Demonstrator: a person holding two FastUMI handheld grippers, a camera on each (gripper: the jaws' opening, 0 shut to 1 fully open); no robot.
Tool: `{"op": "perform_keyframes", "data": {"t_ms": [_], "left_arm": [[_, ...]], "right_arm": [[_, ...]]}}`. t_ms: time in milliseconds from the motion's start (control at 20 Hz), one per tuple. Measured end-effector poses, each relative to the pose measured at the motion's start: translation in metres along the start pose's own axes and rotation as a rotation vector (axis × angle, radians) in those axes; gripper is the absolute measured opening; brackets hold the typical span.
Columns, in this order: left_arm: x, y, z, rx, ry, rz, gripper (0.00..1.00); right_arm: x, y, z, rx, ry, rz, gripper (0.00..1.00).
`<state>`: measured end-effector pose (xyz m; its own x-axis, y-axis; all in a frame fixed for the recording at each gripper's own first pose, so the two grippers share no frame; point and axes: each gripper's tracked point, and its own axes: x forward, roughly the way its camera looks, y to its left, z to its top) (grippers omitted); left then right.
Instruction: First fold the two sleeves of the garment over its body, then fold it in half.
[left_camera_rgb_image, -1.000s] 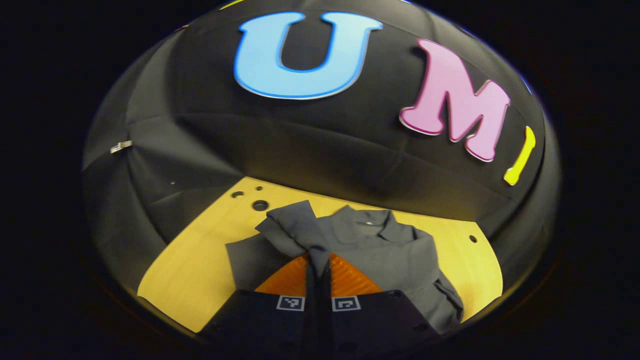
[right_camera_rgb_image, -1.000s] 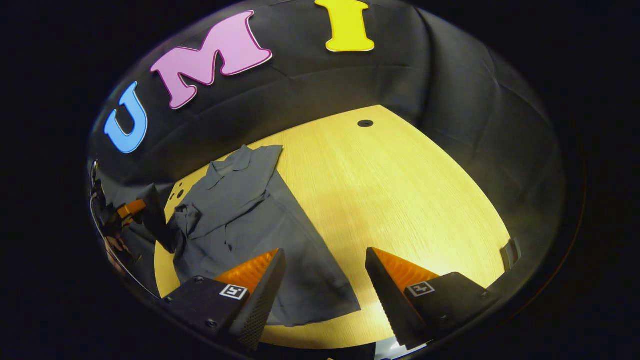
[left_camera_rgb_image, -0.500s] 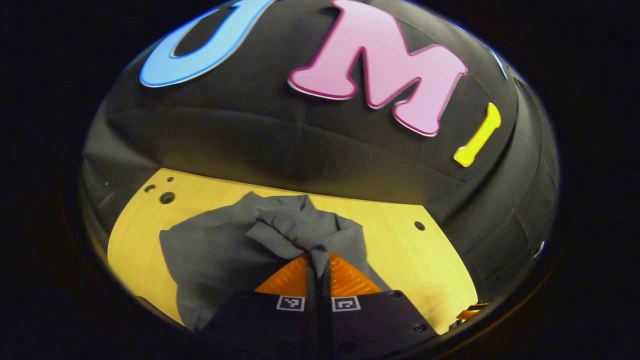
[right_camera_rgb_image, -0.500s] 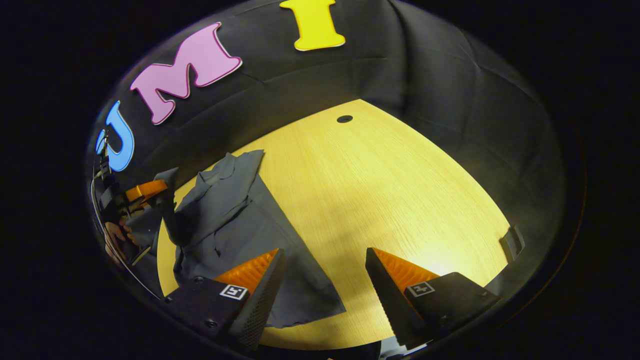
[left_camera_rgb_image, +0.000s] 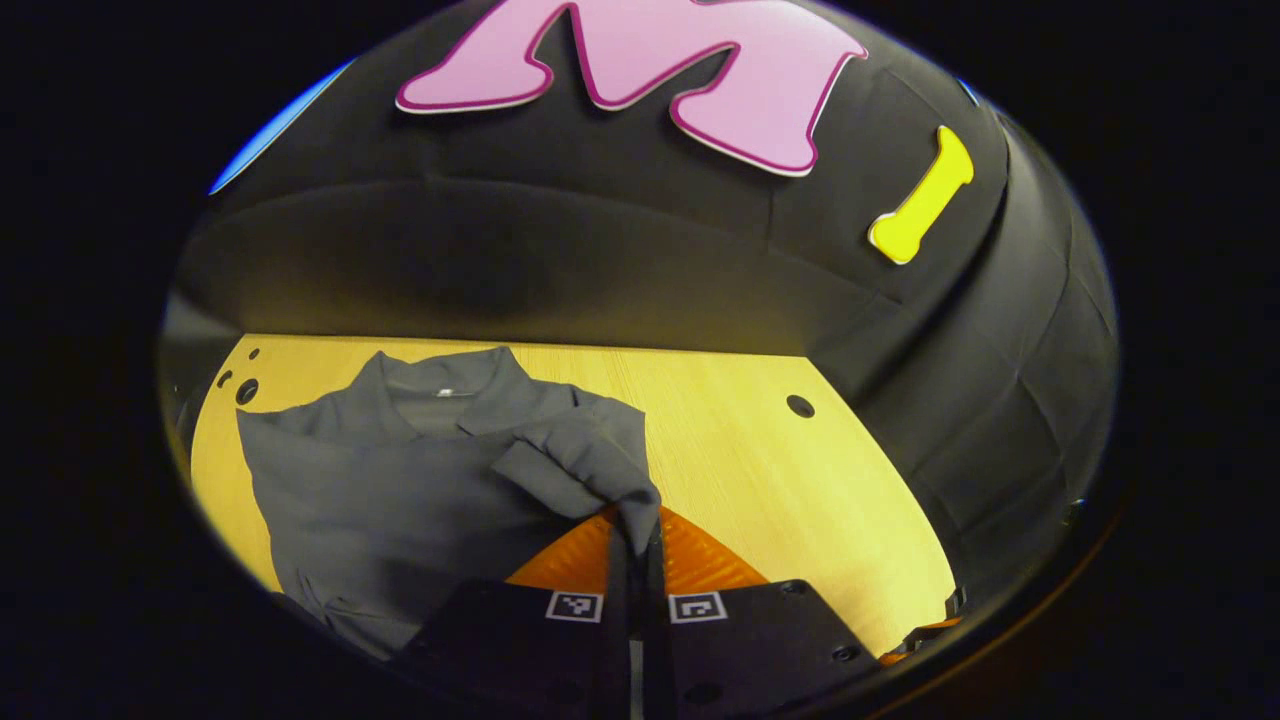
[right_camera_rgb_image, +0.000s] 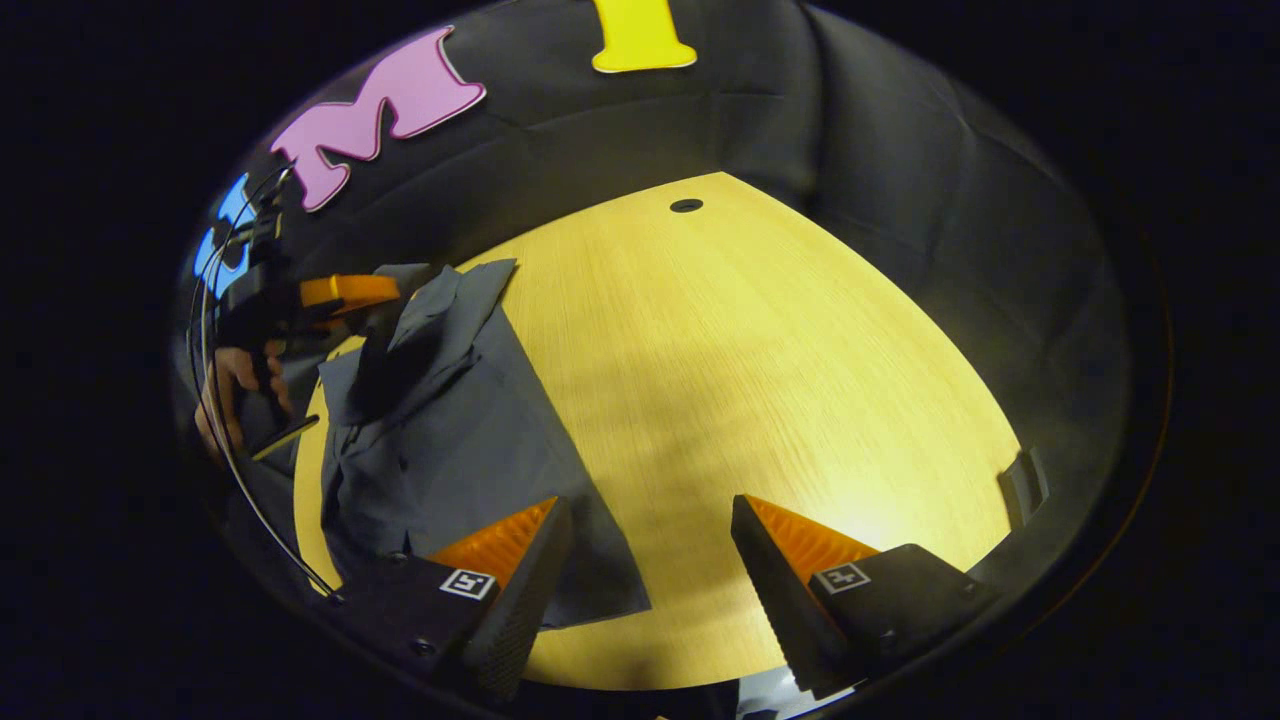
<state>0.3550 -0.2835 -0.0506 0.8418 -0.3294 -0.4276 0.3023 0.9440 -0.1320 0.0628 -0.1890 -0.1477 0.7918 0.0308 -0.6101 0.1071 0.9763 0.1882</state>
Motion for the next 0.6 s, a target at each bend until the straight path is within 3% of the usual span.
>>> {"op": "perform_keyframes", "data": {"t_ms": [150,200,250,400,450,500,600], "left_arm": [[0.002,-0.017,-0.007,0.024,0.027,-0.035,0.14],[0.0,-0.024,-0.006,0.022,0.023,-0.065,0.2],[-0.006,-0.027,-0.003,0.017,0.008,-0.087,0.3],[-0.03,-0.025,-0.004,0.002,-0.012,-0.13,0.79],[-0.044,-0.018,-0.006,-0.003,-0.019,-0.148,0.84],[-0.054,-0.008,-0.013,-0.009,-0.025,-0.153,0.96],[-0.081,0.025,-0.03,-0.006,-0.024,-0.119,0.96]], "right_arm": [[0.001,0.002,0.002,0.019,0.002,0.008,0.99],[0.003,0.004,0.003,0.031,0.003,0.012,0.99],[0.003,0.006,0.004,0.037,0.006,0.016,0.99],[0.006,0.025,0.002,0.026,0.034,0.093,0.99],[0.006,0.031,-0.005,0.007,0.052,0.116,0.99],[0.007,0.034,-0.009,-0.027,0.069,0.129,0.99],[0.01,0.038,-0.017,-0.071,0.091,0.135,0.99]]}}
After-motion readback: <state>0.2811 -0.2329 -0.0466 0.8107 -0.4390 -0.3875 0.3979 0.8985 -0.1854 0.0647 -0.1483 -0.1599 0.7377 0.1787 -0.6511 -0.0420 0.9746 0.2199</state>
